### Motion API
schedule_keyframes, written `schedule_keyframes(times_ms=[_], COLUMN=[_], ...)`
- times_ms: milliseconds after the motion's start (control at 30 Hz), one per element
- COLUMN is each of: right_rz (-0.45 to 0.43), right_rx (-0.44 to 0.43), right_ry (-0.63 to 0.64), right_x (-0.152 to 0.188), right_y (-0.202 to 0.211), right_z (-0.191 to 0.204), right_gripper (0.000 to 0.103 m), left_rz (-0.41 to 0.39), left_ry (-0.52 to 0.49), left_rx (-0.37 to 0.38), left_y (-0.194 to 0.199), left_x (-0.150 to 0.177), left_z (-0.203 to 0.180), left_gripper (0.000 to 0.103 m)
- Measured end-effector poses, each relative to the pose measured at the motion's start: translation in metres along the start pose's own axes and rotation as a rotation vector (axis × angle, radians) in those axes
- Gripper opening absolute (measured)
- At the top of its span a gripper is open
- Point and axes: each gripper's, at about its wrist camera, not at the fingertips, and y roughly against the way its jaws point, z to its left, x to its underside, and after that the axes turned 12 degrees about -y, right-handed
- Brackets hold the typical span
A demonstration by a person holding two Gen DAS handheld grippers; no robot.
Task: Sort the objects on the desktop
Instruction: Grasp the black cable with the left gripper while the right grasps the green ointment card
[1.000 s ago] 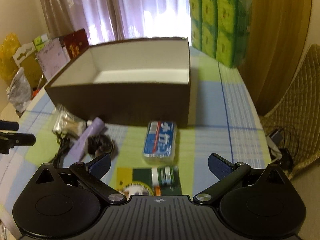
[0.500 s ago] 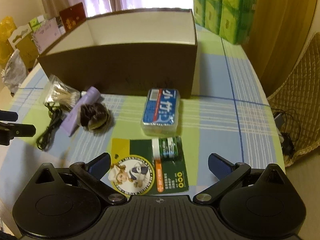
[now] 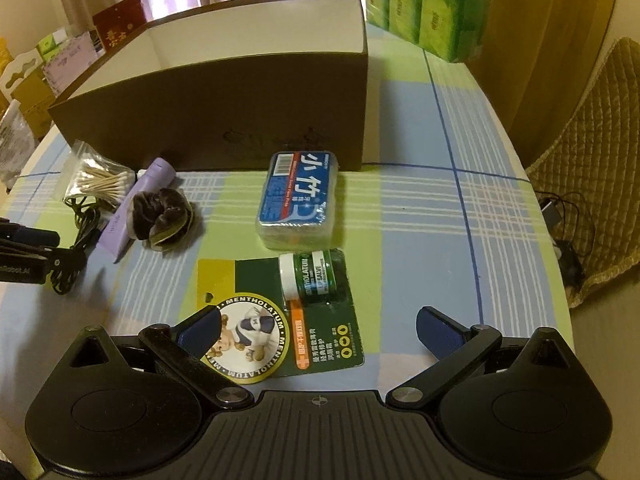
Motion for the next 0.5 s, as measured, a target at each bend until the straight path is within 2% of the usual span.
schedule_keyframes(times_ms=[67, 133, 200, 500], right_rz=[-0.001, -0.004, -0.008, -0.029], right_rx=[-0.001, -0.004, -0.009, -0.024], right_ry=[0.001, 0.004, 0.006, 0.014], right_x=[0.000, 0.000, 0.000, 0.001], right_y=[0.000, 0.001, 0.001, -0.007], right_z=[0.001, 0.001, 0.002, 0.001], right_gripper=[0.101, 0.101, 0.101, 0.101], left_rz=[0.005, 0.012, 0.006, 0.054], left_ry=[0.015, 0.029, 0.038, 0.109], left_rx=[0.009, 0.013, 0.013, -0.012], left_y=[-0.005, -0.010, -0.010, 0.016], left_x=[0.000, 0.002, 0.005, 0.044], left_z=[0.004, 0.007, 0.009, 0.015], left_gripper=[0.040, 0.021, 0.014, 0.012])
